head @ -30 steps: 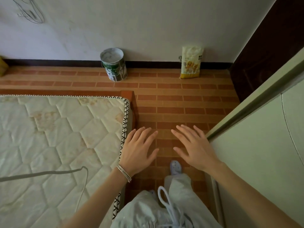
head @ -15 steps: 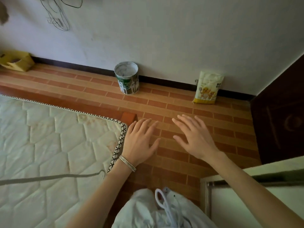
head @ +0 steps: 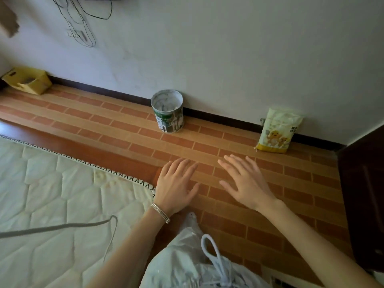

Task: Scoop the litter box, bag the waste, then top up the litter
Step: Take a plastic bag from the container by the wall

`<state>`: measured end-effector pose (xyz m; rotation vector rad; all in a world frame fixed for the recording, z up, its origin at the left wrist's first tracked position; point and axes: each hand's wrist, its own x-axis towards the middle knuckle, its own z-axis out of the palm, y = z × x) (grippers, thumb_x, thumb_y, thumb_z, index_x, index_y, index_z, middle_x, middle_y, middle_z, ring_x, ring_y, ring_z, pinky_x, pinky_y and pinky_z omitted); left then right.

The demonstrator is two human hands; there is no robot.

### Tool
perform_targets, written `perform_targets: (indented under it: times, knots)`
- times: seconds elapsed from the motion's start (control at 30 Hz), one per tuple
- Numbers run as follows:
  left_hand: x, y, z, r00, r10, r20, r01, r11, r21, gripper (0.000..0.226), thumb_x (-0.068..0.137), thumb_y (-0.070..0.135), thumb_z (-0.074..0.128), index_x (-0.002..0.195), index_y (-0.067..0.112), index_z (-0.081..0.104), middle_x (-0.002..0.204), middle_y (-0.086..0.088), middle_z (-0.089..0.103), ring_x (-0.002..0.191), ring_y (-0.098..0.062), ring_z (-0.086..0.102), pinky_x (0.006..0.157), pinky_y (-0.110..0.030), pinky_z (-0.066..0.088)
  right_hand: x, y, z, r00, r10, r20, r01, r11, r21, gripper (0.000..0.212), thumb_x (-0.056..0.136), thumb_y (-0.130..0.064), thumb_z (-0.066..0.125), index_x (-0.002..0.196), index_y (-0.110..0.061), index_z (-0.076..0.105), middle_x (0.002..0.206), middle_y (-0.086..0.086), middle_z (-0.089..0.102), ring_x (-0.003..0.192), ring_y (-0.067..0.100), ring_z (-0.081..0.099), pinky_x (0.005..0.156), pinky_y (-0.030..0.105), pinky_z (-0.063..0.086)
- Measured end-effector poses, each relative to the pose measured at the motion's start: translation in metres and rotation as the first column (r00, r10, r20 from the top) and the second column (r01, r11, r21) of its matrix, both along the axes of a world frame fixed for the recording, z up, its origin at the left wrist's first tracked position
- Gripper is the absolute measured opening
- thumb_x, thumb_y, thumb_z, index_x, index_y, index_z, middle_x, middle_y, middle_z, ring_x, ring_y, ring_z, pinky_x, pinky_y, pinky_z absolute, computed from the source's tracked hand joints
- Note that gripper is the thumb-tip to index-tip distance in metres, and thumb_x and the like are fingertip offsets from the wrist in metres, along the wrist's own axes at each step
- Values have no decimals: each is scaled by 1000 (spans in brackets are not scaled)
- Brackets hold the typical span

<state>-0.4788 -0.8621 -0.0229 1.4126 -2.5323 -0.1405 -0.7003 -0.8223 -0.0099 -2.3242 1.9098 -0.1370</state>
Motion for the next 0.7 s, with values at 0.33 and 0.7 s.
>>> perform_targets:
  times: [0.33, 0.7]
  knots:
    - [6, -160, 28, 998, 58, -20, -59, 997, -43, 56, 83, 53, 43, 131, 25, 51, 129, -1, 56, 124, -22, 48, 101, -44, 39, 7, -166, 26, 1000, 25, 5, -25, 995, -101, 58, 92, -56, 27, 142, -26, 32, 146, -2, 38, 137, 15, 29, 113, 45, 20]
    - [-7, -236, -3, 976, 216, -3, -216, 976, 21, 56, 84, 53, 40, 131, 25, 52, 126, -1, 58, 120, -22, 52, 101, -43, 41, -7, -284, -5, 981, 193, 22, -192, 981, -19, 56, 91, -54, 29, 139, -26, 36, 143, -3, 42, 134, 14, 34, 111, 43, 25]
